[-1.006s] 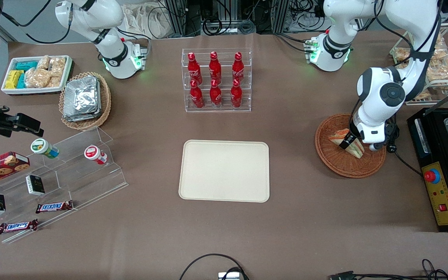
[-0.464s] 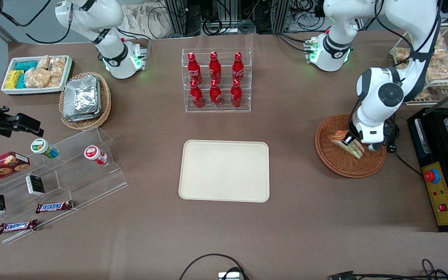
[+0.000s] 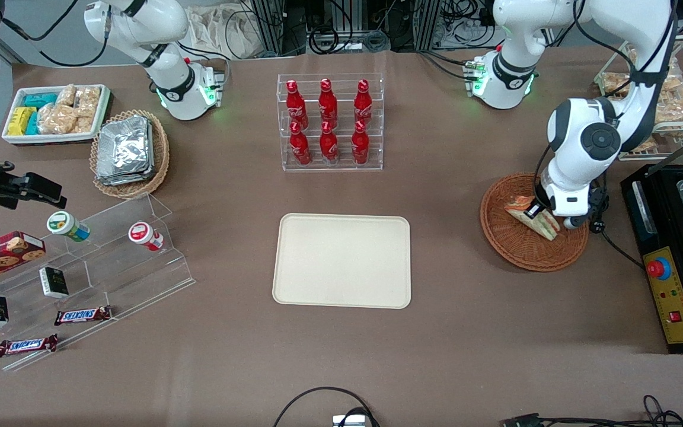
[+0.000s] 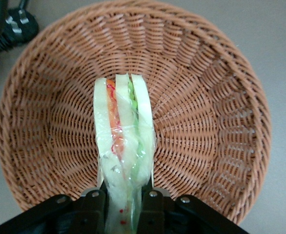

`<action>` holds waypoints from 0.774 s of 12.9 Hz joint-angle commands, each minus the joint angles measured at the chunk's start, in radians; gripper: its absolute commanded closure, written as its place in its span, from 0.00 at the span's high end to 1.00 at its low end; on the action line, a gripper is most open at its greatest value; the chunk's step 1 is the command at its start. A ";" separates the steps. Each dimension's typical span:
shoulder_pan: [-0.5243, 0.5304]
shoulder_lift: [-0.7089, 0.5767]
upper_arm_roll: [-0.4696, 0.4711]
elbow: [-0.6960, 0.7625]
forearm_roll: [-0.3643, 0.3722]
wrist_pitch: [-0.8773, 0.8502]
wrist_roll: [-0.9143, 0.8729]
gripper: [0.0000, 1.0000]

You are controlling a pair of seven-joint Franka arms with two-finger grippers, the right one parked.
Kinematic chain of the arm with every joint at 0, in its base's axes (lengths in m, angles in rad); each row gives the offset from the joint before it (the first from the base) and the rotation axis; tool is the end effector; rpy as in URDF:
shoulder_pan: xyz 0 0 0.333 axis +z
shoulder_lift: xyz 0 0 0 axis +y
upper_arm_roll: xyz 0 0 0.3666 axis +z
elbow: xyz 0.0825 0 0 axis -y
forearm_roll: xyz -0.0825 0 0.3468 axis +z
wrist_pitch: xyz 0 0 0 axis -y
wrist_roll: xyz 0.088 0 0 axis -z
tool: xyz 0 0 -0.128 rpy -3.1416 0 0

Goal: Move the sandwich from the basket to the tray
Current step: 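Lift the sandwich out of the basket and carry it toward the cream tray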

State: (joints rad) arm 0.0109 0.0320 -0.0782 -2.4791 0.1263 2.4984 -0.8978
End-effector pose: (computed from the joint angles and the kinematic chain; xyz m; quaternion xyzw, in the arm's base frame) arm 0.4507 -0.0296 0.3363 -0.9337 -0.3562 -0.0113 0.0350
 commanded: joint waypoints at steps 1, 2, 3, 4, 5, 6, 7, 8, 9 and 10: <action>0.003 -0.076 -0.008 0.023 0.016 -0.073 0.078 0.24; -0.006 -0.083 -0.009 0.046 0.015 -0.099 0.115 0.24; -0.008 -0.084 -0.012 0.089 0.015 -0.146 0.164 0.24; -0.008 -0.083 -0.026 0.136 0.013 -0.206 0.215 0.24; -0.008 -0.073 -0.044 0.191 0.012 -0.266 0.259 0.25; -0.008 -0.069 -0.051 0.238 0.004 -0.303 0.295 0.26; -0.009 -0.069 -0.055 0.277 -0.005 -0.323 0.328 0.25; -0.015 -0.070 -0.063 0.305 -0.007 -0.337 0.359 0.25; -0.032 -0.070 -0.072 0.327 -0.007 -0.346 0.391 0.25; -0.052 -0.069 -0.077 0.339 -0.007 -0.345 0.416 0.25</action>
State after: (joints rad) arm -0.0113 -0.0426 -0.1449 -2.1832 0.1264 2.1844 -0.5347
